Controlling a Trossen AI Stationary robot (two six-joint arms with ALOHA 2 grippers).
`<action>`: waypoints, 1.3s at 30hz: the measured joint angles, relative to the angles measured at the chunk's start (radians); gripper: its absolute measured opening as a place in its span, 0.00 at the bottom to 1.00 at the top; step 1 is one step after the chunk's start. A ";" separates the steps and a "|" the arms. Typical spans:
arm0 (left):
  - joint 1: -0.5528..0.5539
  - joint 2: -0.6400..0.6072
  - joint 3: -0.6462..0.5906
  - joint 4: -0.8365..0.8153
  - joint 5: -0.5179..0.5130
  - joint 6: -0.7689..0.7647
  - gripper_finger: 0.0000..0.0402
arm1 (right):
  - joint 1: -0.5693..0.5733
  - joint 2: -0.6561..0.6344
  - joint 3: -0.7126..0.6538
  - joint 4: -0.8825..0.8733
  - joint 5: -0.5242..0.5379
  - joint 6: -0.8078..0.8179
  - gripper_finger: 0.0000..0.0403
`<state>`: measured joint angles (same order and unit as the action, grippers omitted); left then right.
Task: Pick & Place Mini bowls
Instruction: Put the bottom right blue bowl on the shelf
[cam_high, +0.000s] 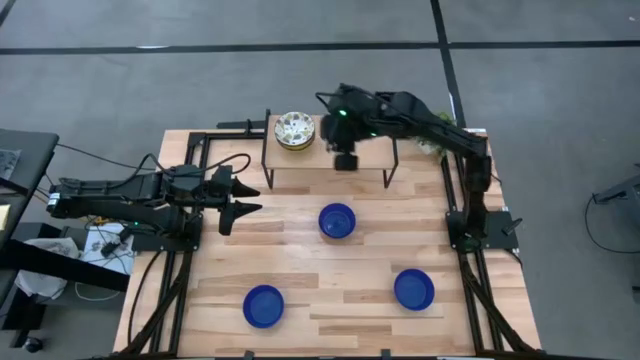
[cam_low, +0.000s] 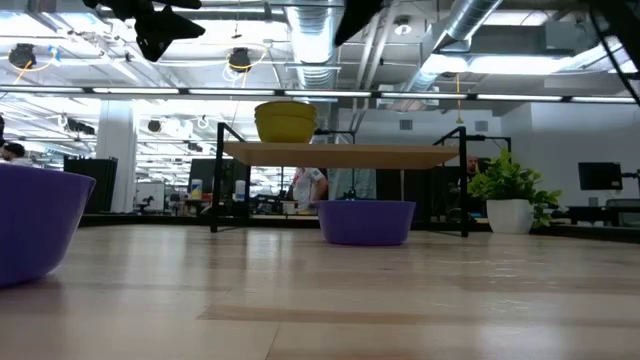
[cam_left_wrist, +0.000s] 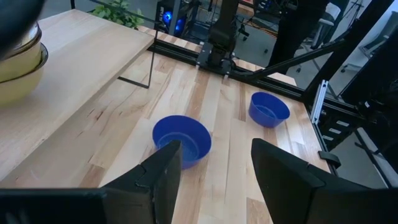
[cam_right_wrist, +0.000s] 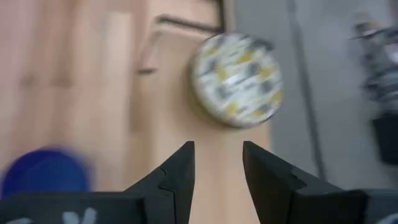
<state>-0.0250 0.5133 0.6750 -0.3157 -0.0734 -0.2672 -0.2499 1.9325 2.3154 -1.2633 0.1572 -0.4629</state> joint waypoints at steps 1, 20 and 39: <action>0.000 0.000 0.000 0.000 0.000 0.000 0.48 | 0.012 -0.017 0.000 -0.048 -0.026 0.020 0.31; 0.000 0.000 0.000 0.000 0.000 0.000 0.48 | 0.327 -0.249 -0.257 -0.308 -0.229 0.532 0.31; 0.000 0.021 0.000 -0.003 0.000 0.000 0.48 | 0.859 -0.423 -0.974 -0.003 -0.236 1.216 0.31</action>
<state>-0.0246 0.5346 0.6750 -0.3186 -0.0731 -0.2668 0.6095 1.5091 1.3416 -1.2664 -0.0788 0.7530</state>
